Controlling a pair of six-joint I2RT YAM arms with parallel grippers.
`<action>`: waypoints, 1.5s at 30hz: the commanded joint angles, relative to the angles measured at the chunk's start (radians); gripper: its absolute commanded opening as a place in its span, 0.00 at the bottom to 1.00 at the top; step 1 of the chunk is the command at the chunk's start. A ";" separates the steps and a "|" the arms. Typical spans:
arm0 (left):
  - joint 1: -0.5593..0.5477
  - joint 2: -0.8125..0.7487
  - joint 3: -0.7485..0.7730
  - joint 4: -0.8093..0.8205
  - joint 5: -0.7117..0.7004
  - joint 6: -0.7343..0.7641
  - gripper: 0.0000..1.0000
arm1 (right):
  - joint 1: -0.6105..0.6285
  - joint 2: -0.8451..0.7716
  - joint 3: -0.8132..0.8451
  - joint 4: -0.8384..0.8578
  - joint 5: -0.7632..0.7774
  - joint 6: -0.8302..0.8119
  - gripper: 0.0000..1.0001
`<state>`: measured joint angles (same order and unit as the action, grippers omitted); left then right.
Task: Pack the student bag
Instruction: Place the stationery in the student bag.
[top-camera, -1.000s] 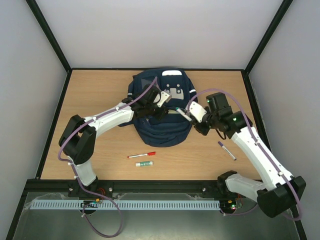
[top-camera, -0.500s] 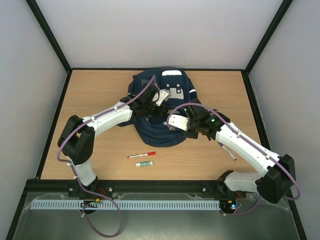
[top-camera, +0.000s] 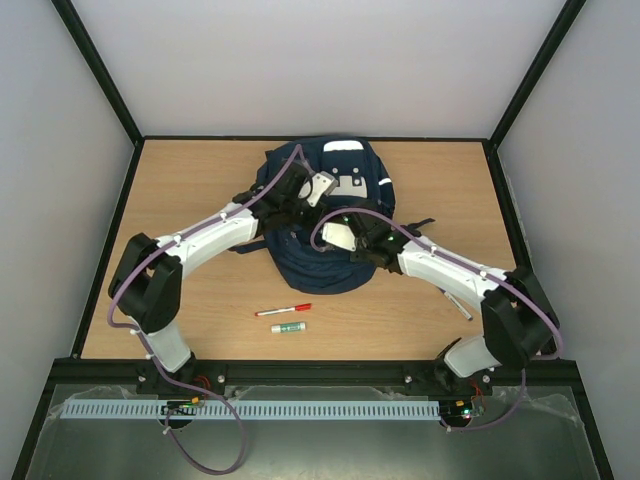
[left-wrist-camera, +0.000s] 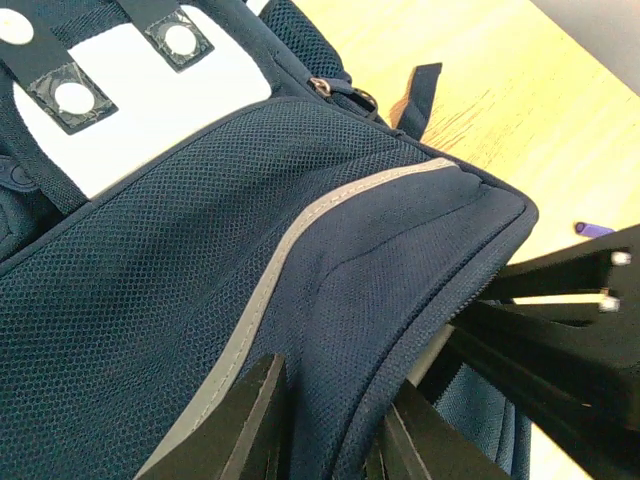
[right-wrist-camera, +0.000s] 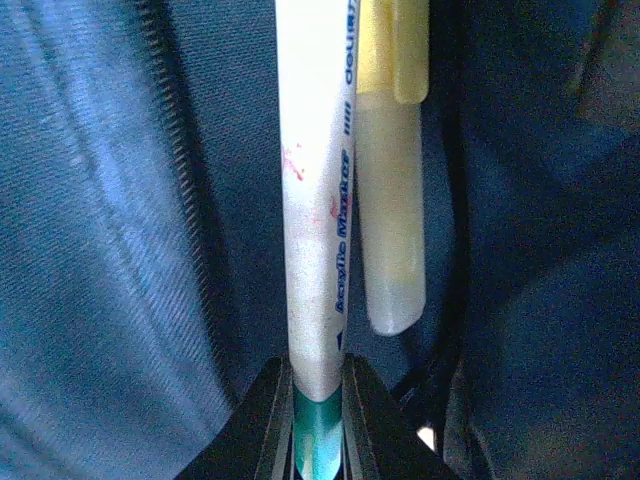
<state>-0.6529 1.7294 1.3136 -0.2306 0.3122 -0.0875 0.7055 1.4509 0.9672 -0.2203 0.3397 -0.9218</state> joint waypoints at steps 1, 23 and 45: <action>0.008 -0.057 0.007 0.080 0.065 -0.037 0.23 | 0.006 0.061 -0.012 0.147 0.087 -0.038 0.04; 0.020 -0.060 0.003 0.079 0.063 -0.046 0.23 | 0.006 0.017 -0.028 0.185 0.092 0.071 0.36; 0.025 -0.056 0.018 0.071 0.078 -0.063 0.24 | -0.294 -0.206 -0.099 -0.432 -0.373 0.514 0.62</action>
<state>-0.6254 1.7157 1.3079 -0.2043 0.3519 -0.1249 0.5034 1.2137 0.9356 -0.5064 0.0116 -0.4408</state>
